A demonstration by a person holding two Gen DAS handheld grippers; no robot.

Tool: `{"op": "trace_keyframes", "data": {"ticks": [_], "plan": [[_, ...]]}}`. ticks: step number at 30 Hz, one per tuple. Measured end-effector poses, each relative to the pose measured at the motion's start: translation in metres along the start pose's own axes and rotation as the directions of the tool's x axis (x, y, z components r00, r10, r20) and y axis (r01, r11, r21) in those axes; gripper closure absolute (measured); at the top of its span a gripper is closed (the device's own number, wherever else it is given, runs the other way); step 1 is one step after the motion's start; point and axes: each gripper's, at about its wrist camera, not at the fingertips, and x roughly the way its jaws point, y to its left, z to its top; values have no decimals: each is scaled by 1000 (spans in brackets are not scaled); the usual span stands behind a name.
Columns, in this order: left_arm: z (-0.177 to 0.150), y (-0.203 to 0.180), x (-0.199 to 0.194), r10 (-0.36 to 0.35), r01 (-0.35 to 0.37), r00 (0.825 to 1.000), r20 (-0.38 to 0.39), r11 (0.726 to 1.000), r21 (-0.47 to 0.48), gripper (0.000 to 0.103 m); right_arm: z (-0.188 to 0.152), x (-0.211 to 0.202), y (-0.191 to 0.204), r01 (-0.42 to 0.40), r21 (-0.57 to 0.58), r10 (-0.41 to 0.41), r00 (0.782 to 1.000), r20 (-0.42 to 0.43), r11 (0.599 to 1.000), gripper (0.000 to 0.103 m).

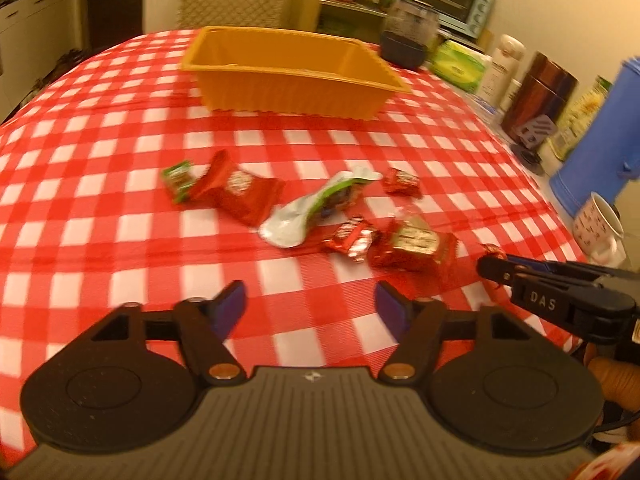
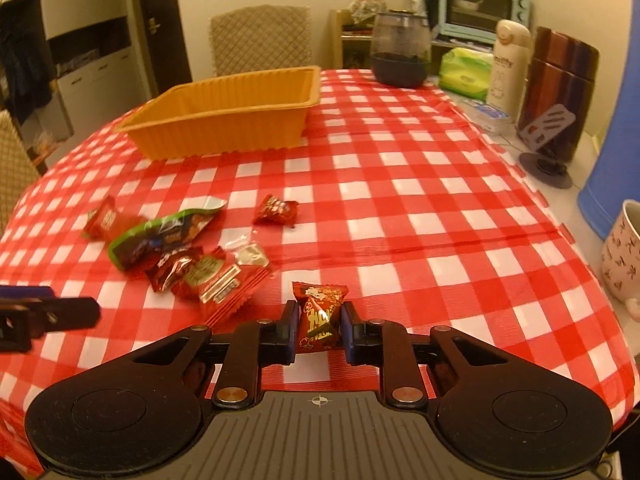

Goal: Organize snacks
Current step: 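Grasp the gold-red candy with the right gripper while the left gripper grasps a gold-wrapped candy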

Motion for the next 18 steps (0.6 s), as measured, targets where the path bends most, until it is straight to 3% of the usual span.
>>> {"op": "trace_keyframes", "data": {"ticks": [8,12,18], "plan": [[17,-32,19,-117,116,993,6,990,78,49,2,0,-12,1,60,-1,1000,5,998,81],[24,-49,31,-142,142,990,-8,981,134,37,5,-1,-22,18,114,-19,1000,14,993,81],[28,-66,53,-159,161,987,-26,963,216,38,5,-2,-31,20,148,-22,1000,15,989,81]]}}
